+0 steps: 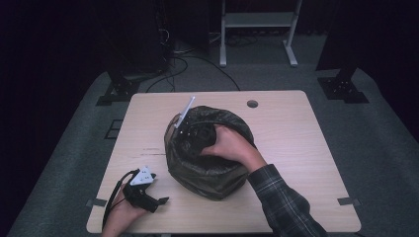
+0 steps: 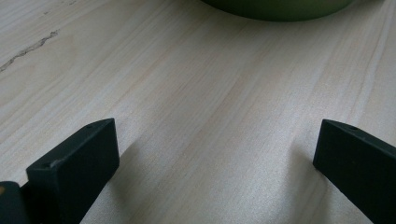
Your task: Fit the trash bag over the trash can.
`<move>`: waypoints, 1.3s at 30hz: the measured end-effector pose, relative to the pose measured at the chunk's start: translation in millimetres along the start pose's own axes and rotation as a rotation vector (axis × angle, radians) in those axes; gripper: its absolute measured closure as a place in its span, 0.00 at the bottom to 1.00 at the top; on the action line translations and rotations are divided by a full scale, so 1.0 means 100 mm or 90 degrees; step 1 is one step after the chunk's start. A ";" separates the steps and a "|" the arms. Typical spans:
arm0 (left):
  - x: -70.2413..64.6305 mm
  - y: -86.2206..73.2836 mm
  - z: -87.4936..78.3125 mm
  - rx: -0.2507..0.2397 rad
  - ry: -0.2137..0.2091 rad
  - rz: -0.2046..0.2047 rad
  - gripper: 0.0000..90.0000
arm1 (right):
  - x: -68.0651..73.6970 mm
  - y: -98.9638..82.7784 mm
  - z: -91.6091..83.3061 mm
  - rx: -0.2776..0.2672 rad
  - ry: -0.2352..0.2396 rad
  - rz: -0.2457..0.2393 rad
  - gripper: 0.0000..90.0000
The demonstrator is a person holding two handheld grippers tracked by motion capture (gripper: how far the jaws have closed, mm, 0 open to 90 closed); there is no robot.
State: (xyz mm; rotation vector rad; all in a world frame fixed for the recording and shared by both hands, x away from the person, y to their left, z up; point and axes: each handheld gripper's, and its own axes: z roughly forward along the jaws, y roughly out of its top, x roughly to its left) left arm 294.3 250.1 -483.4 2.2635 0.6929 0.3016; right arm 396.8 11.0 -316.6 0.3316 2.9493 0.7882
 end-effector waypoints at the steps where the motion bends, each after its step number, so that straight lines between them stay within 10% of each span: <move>1: 0.00 0.00 0.00 0.000 0.000 0.000 0.00 | 0.00 0.00 -0.05 -0.006 -0.003 0.004 0.10; 9: 0.00 0.00 0.00 0.000 0.000 0.000 0.00 | -0.22 -0.14 -0.30 -0.012 -0.051 0.049 0.10; 19: 0.00 0.00 0.00 0.000 0.000 0.000 0.00 | -0.33 -0.16 0.00 0.051 -0.052 0.077 0.10; 29: 0.00 0.00 0.00 0.000 0.000 0.000 0.00 | -0.26 -0.13 -0.06 0.026 -0.052 0.064 0.10; 39: 0.00 0.00 0.00 0.000 0.000 0.000 0.00 | 0.10 -0.06 0.06 0.020 0.005 0.011 0.10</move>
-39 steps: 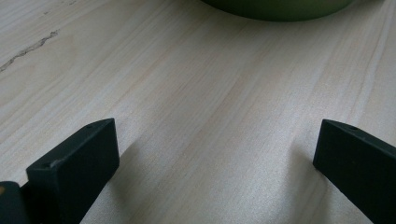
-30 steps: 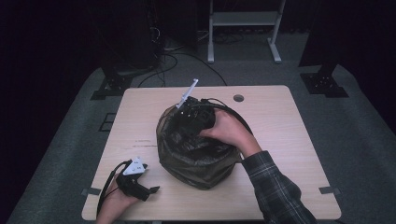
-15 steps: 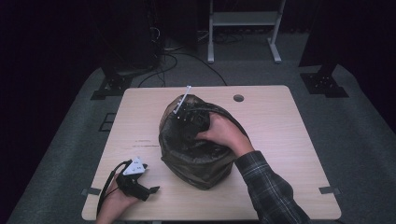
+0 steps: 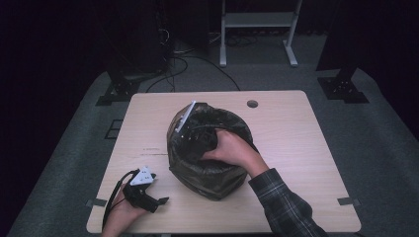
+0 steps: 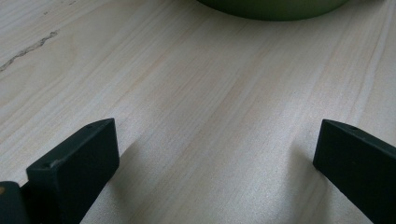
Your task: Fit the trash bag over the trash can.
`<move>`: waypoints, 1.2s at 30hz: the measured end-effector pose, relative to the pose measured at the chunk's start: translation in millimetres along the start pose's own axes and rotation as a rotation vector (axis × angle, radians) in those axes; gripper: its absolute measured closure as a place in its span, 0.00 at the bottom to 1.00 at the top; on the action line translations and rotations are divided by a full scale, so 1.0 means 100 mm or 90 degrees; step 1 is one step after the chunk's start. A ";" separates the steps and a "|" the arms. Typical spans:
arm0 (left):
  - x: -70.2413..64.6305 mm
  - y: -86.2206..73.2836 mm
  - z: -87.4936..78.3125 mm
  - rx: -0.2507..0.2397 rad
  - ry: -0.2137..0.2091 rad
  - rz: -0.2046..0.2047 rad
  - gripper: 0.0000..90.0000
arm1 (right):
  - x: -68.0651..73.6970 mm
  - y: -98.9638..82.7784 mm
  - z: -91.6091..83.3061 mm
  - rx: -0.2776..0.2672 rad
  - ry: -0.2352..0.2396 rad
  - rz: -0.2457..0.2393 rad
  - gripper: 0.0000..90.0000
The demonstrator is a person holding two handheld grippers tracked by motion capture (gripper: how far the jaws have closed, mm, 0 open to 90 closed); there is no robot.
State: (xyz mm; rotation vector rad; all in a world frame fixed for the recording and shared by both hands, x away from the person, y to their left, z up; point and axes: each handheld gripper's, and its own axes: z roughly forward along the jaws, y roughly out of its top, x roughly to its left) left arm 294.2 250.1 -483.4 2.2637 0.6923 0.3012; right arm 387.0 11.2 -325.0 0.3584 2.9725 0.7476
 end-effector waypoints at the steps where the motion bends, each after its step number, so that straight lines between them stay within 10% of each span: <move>1: 0.00 0.00 0.00 0.000 0.000 0.000 0.00 | 0.01 0.01 0.02 0.002 -0.001 -0.004 0.10; 13: 0.00 0.00 0.00 0.000 0.000 0.000 0.00 | -0.09 -0.19 -0.49 -0.098 -0.046 0.014 0.10; 36: 0.00 0.00 0.00 0.000 0.000 0.000 0.00 | -0.09 -1.12 -1.29 -0.246 -0.113 0.070 0.10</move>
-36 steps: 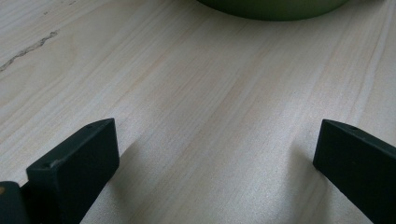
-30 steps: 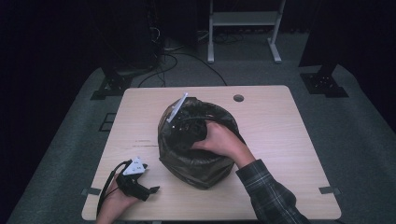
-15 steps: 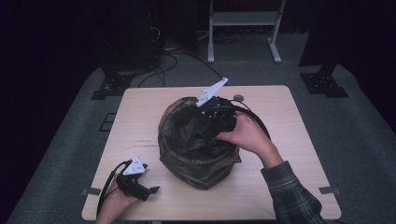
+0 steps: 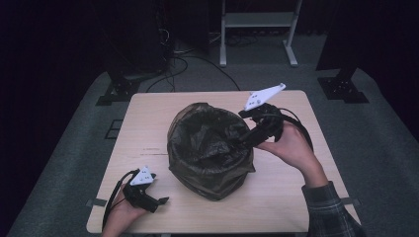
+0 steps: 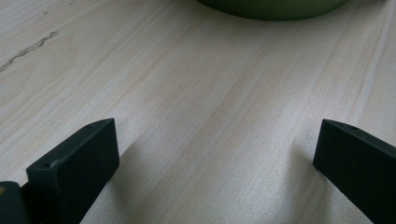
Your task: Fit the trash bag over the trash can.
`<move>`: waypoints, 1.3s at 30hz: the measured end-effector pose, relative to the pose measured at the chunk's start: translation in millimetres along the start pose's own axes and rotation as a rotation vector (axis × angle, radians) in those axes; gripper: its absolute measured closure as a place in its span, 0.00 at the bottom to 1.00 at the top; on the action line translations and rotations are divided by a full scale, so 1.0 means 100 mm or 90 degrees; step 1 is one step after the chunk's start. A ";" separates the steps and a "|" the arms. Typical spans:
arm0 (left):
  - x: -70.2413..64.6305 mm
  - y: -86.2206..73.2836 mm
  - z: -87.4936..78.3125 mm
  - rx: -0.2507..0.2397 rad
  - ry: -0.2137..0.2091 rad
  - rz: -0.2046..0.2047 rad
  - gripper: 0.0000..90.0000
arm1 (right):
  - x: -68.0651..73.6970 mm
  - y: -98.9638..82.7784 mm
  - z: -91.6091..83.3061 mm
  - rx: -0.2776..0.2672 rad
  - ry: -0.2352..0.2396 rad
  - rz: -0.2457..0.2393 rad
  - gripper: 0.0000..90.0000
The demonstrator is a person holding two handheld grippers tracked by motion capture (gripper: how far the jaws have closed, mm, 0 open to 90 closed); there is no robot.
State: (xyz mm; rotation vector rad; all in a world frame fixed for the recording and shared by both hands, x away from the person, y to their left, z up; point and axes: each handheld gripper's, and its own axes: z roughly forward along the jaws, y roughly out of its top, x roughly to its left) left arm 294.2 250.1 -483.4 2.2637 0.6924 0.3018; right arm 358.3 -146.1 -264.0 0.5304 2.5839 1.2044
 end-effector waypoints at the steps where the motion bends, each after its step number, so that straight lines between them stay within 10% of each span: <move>1: 0.00 0.00 0.00 0.000 0.000 0.000 0.00 | -0.01 -0.04 -0.03 -0.005 -0.001 0.002 0.10; 19: 0.00 0.00 0.00 0.000 0.000 0.000 0.00 | -0.09 -0.87 -0.54 -0.079 -0.022 0.087 0.10; 39: 0.00 0.00 0.00 0.001 0.000 0.001 0.00 | 0.20 -1.86 -0.39 -0.067 -0.101 0.132 0.10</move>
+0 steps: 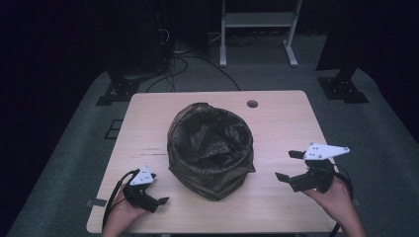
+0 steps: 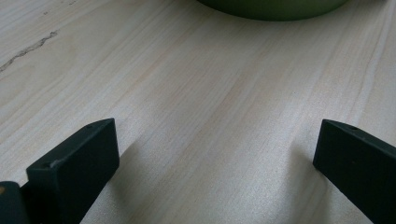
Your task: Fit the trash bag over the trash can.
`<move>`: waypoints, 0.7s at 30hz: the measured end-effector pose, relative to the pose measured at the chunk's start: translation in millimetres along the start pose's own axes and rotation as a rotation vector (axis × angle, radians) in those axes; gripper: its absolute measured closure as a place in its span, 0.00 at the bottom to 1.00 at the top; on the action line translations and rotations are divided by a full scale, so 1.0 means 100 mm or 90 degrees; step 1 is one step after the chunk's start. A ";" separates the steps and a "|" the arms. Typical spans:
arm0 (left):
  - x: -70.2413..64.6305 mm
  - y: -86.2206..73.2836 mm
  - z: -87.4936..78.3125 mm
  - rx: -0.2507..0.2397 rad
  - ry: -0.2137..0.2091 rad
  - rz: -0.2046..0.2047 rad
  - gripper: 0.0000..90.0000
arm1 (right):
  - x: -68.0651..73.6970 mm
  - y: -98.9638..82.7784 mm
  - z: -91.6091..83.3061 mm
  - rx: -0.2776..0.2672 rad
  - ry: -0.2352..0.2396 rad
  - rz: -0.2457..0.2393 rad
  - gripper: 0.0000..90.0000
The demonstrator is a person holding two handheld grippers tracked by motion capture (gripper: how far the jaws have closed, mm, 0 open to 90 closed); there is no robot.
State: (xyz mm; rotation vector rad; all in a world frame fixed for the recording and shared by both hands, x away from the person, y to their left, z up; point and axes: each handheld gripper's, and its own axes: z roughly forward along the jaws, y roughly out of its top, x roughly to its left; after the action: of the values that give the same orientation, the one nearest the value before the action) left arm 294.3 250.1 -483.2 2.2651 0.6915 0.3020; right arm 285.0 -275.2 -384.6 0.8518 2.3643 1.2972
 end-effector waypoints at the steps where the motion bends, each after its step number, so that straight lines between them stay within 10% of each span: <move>1: 0.00 0.00 0.00 0.000 0.000 0.000 0.00 | 0.01 -0.05 0.01 0.001 -0.002 0.005 0.10; 21: 0.00 0.00 0.00 0.000 0.000 0.000 0.00 | -0.10 -0.94 0.33 0.088 -0.084 0.074 0.10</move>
State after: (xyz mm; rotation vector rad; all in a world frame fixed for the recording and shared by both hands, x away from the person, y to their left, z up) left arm 294.2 250.1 -483.3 2.2648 0.6920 0.3018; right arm 277.6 -298.8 -481.9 1.0967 2.3519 1.0920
